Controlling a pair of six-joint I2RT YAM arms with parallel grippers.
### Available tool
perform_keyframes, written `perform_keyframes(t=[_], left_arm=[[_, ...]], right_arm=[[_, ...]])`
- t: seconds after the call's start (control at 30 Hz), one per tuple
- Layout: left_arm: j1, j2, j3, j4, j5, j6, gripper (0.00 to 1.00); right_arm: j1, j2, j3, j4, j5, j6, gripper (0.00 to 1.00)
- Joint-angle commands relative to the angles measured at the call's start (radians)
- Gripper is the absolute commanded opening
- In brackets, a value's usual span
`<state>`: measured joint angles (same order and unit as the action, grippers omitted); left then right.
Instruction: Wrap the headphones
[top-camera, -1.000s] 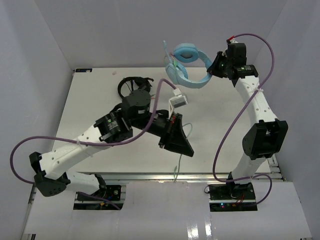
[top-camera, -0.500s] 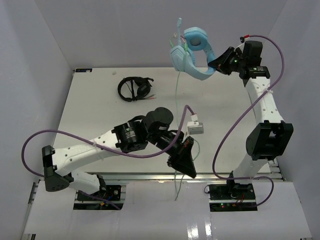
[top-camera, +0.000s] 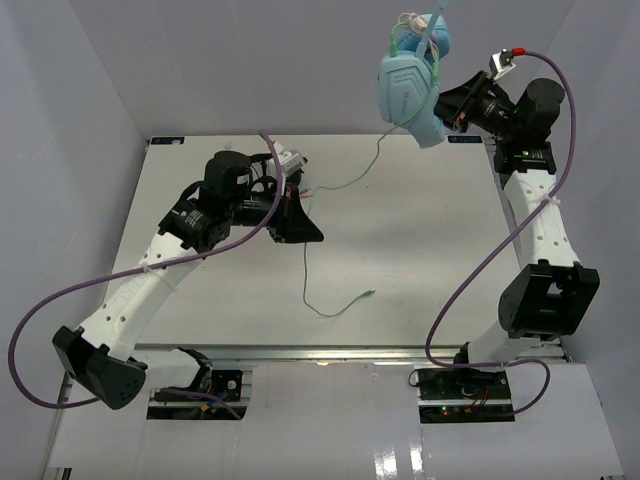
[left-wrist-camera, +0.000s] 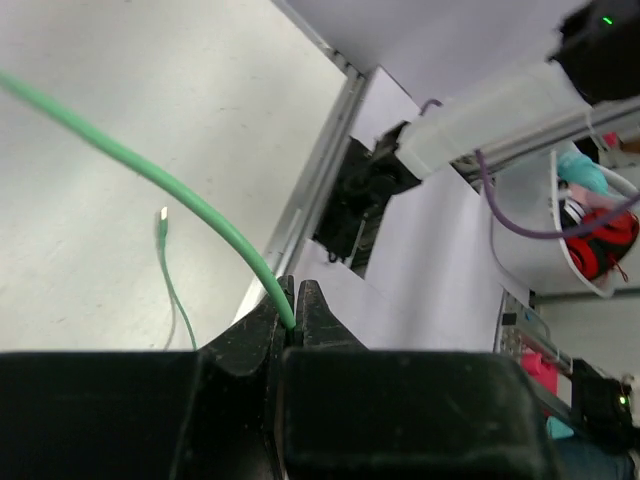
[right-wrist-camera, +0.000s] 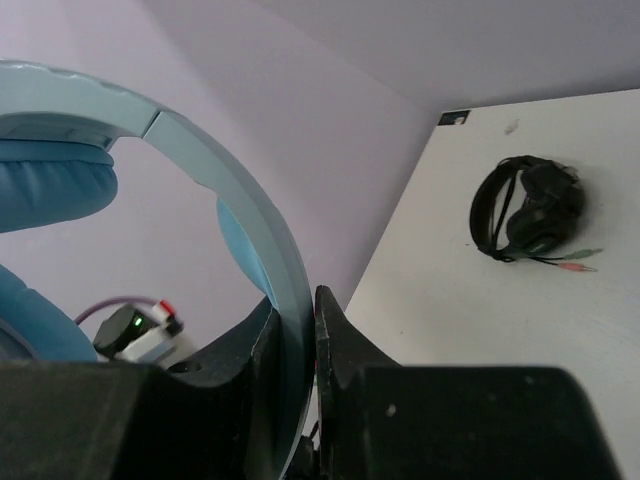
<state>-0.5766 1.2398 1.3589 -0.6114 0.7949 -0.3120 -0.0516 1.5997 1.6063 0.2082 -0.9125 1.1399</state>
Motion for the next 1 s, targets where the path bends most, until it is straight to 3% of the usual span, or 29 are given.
perform_keyframes(t=[0.0, 0.27, 0.5, 0.67, 0.8, 0.9, 0.97], left_arm=[[0.095, 0.052, 0.117, -0.016, -0.03, 0.076, 0.0], [0.224, 0.26, 0.309, 0.03, -0.169, 0.042, 0.0], [0.391, 0.413, 0.536, 0.026, -0.387, -0.057, 0.0], [0.459, 0.564, 0.771, -0.011, -0.371, -0.149, 0.0], [0.464, 0.686, 0.986, -0.05, -0.29, -0.192, 0.0], [0.462, 0.68, 0.954, -0.03, -0.207, -0.209, 0.0], [0.452, 0.652, 0.888, -0.007, -0.133, -0.221, 0.0]], right_arm=[[-0.005, -0.066, -0.019, 0.385, -0.137, 0.258, 0.08], [-0.007, -0.089, -0.031, 0.674, -0.181, 0.402, 0.08], [-0.007, -0.151, -0.031, 0.699, -0.319, 0.333, 0.08], [-0.004, -0.217, -0.066, 0.689, -0.442, 0.227, 0.08], [0.013, -0.286, -0.093, 0.577, -0.533, 0.07, 0.08], [0.042, -0.32, -0.091, 0.338, -0.554, -0.207, 0.08], [0.074, -0.326, -0.094, 0.207, -0.531, -0.299, 0.08]])
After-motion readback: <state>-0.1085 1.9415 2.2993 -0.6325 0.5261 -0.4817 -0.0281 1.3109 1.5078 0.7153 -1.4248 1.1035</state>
